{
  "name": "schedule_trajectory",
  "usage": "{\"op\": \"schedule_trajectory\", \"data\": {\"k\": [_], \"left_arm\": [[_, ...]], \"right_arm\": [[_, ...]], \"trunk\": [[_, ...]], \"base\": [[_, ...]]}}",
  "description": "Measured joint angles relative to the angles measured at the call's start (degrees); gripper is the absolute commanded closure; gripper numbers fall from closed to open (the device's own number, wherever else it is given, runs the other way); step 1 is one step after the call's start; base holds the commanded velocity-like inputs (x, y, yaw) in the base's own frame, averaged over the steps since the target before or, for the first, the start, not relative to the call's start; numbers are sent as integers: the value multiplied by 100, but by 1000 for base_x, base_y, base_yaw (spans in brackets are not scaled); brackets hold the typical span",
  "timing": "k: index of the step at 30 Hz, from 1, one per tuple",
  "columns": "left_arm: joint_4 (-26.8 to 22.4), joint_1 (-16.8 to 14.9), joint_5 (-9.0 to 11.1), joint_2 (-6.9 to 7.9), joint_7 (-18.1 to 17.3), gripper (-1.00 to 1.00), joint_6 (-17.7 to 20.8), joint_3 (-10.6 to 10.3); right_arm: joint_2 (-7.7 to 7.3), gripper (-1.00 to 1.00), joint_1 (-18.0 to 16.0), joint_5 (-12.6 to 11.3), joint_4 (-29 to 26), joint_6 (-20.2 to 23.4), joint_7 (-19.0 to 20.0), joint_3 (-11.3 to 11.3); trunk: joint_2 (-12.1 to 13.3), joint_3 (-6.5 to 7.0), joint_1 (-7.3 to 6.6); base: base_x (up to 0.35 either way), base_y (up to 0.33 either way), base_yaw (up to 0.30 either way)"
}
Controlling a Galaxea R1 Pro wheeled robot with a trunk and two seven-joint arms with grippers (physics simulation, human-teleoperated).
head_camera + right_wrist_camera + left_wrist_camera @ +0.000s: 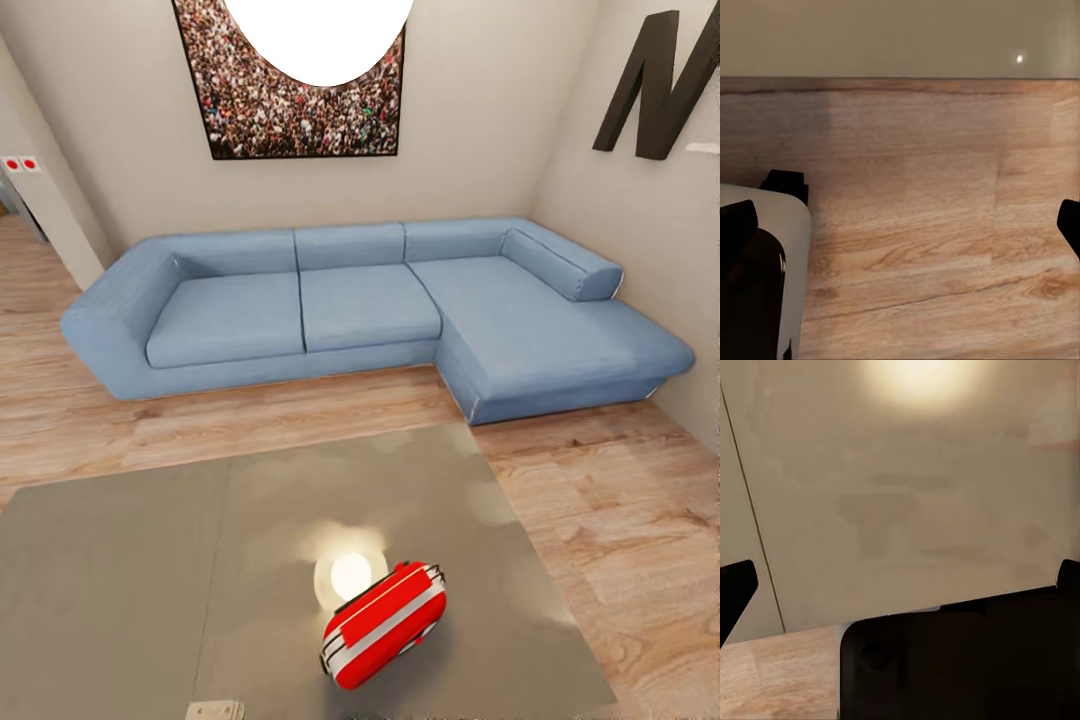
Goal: Turn on the radio receiver that's on the table in the living room.
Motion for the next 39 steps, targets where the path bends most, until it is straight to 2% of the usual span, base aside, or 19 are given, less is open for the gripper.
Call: {"op": "schedule_trajectory", "data": {"k": [12,16,21,24,29,30,31,33,34,38,39], "left_arm": [[4,0,1,0,0,-100,-2,0],[4,0,1,-5,0,-100,-2,0],[4,0,1,-3,0,-100,-2,0],[5,0,2,-2,0,-100,-2,0],[16,0,2,0,0,-100,-2,0],[23,0,2,0,0,-100,-2,0],[30,0,-5,-2,0,-100,-5,0],[30,0,-6,-4,0,-100,-5,0],[32,-1,-7,-7,0,-100,-5,-1],[31,0,-7,-3,0,-100,-3,0],[31,0,-7,-2,0,-100,-3,0]], "right_arm": [[-2,-100,0,3,-19,0,0,20],[-9,-100,0,161,-219,45,-11,9],[-9,-100,0,352,-668,455,-16,-23],[-9,-100,-1,409,-1359,1059,-6,-32],[-56,-100,-1,422,-2084,1279,-12,-52],[-72,-100,-1,424,-2332,1296,-26,-71],[-92,-100,-1,431,-3023,1345,-30,-138],[-99,-100,-11,430,-3348,1453,-28,-155],[-105,-100,-226,449,-3618,1864,-4,-165],[-107,-100,-565,447,-3697,2194,38,-166],[-102,-100,-645,545,-3768,2263,55,-157]], "trunk": [[0,-87,0],[0,-90,0],[0,-91,0],[0,-91,0],[0,-91,0],[0,-91,0],[0,-91,0],[0,-91,0],[0,-91,0],[0,-91,0],[0,-91,0]], "base": [[0,0,-65],[0,0,-5],[0,0,-1],[0,0,0],[0,0,0],[0,0,0],[0,0,0],[0,0,0],[0,0,0],[0,0,0],[0,0,0]]}}
